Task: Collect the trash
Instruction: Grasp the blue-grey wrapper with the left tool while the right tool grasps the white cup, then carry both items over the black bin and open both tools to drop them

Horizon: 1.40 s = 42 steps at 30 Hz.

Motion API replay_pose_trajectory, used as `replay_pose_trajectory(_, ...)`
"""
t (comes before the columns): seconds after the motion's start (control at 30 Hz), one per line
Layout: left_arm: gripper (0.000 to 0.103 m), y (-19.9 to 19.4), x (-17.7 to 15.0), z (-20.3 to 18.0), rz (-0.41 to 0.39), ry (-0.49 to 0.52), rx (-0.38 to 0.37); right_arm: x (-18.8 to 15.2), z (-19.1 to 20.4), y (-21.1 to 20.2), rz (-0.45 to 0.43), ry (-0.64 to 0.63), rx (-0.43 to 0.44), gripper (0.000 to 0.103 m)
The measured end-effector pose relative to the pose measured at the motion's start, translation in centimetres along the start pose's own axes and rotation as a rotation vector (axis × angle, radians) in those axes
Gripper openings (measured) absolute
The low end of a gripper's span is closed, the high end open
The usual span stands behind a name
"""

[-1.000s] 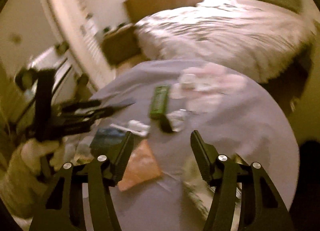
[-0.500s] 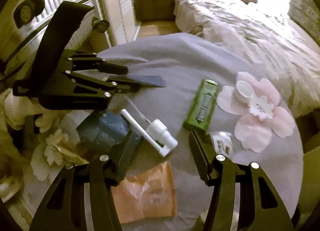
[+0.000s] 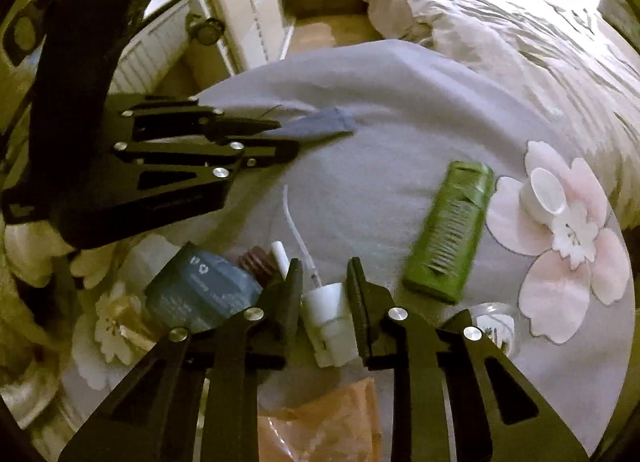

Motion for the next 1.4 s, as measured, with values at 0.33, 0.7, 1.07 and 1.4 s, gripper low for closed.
replay_pose_trajectory(0.33,0.018,-2.6,0.6,-2.6,-0.065,-0.007,-0.041,-0.6,-2.0,-5.3,-0.182,0.208,0.045,0.024)
replay_pose_trajectory(0.7,0.018,-8.2,3.3,-13.4,-0.198,0.100,-0.143,-4.9,-9.8,-16.8,-0.481,0.543,0.062,0.024)
replay_pose_trajectory(1.07,0.018,-9.1,4.6,-27.0,-0.237,0.235,-0.306,-15.5,-19.0,-25.0,-0.637,0.791,-0.075,0.024)
replay_pose_trajectory(1.4,0.018,-7.1,3.6,-36.8,-0.208,0.342,-0.410,-24.7,-25.1,-27.4,-0.687,0.971,-0.176,0.024)
Point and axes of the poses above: each gripper's, at about its wrist camera, not at the fingertips, and y roughly the way its jaws point, z to its left, x to its top, the point moved 10 cm from there along y, roughly the way its jaws point, and after that the axes turned 4 degrees about -x, right-handed, at the moved point
